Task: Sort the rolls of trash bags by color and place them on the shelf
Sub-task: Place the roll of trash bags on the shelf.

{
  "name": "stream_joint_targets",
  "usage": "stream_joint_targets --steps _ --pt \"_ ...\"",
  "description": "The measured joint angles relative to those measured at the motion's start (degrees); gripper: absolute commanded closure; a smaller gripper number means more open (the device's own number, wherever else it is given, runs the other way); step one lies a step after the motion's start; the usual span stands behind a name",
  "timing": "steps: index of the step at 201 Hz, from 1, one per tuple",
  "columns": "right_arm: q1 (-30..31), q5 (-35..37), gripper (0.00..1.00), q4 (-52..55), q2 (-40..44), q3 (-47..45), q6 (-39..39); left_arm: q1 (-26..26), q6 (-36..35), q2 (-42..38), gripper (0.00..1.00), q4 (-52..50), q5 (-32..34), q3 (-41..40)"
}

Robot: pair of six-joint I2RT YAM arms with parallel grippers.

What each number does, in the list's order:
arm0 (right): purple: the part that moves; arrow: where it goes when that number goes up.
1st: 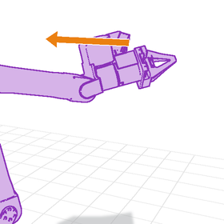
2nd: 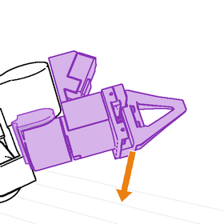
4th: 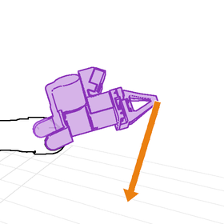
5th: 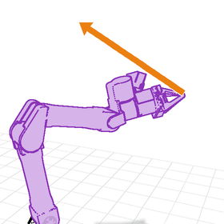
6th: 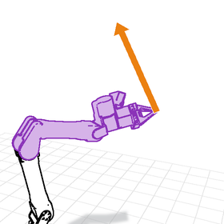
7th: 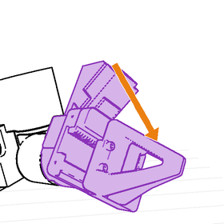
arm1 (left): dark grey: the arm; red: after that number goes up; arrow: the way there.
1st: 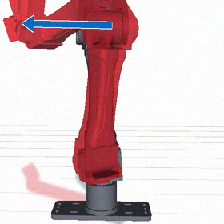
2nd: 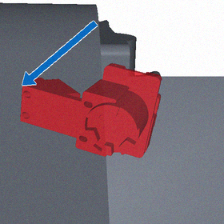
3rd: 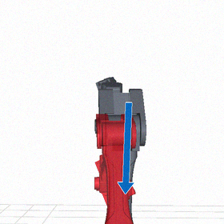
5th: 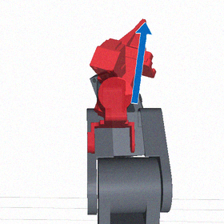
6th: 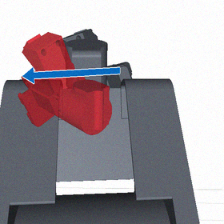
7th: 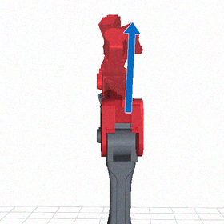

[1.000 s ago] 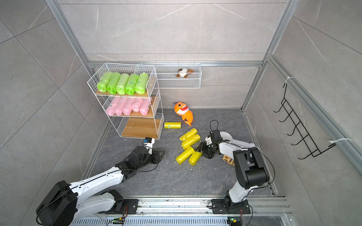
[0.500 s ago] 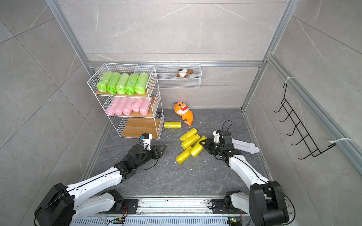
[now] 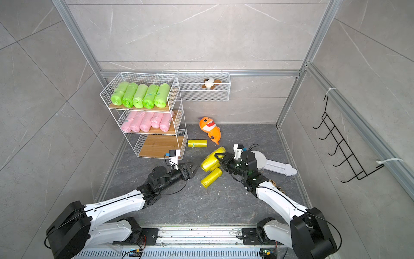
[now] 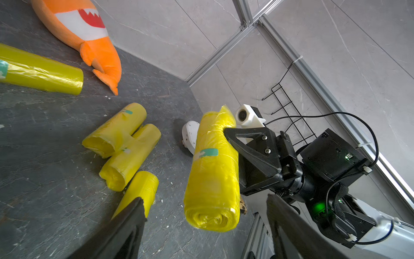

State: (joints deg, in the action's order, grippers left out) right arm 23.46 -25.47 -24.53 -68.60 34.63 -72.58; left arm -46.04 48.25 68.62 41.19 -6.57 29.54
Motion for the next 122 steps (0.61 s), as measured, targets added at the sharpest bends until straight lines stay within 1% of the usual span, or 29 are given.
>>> stream_joint_targets --steps 31,62,80,94,122 --pt "1.09 0.17 0.62 -3.93 -1.66 0.04 -2.78 -0.11 0.37 1.75 0.12 1.16 -1.44 1.77" --pt "2.05 0.2 0.63 -6.64 -1.81 0.52 -4.02 -0.11 0.31 3.8 0.12 0.92 -2.58 3.8" --pt "2.43 0.17 0.63 -8.24 -1.79 0.63 -4.46 -0.11 -0.31 4.5 0.13 0.63 -2.64 4.98" --pt "2.51 0.17 0.63 -8.74 -1.79 0.63 -4.68 -0.11 -0.7 4.94 0.18 0.66 -2.89 5.79" --pt "2.58 0.15 0.63 -8.79 -1.79 0.63 -4.87 -0.11 -1.55 5.9 0.34 0.9 -3.69 6.95"
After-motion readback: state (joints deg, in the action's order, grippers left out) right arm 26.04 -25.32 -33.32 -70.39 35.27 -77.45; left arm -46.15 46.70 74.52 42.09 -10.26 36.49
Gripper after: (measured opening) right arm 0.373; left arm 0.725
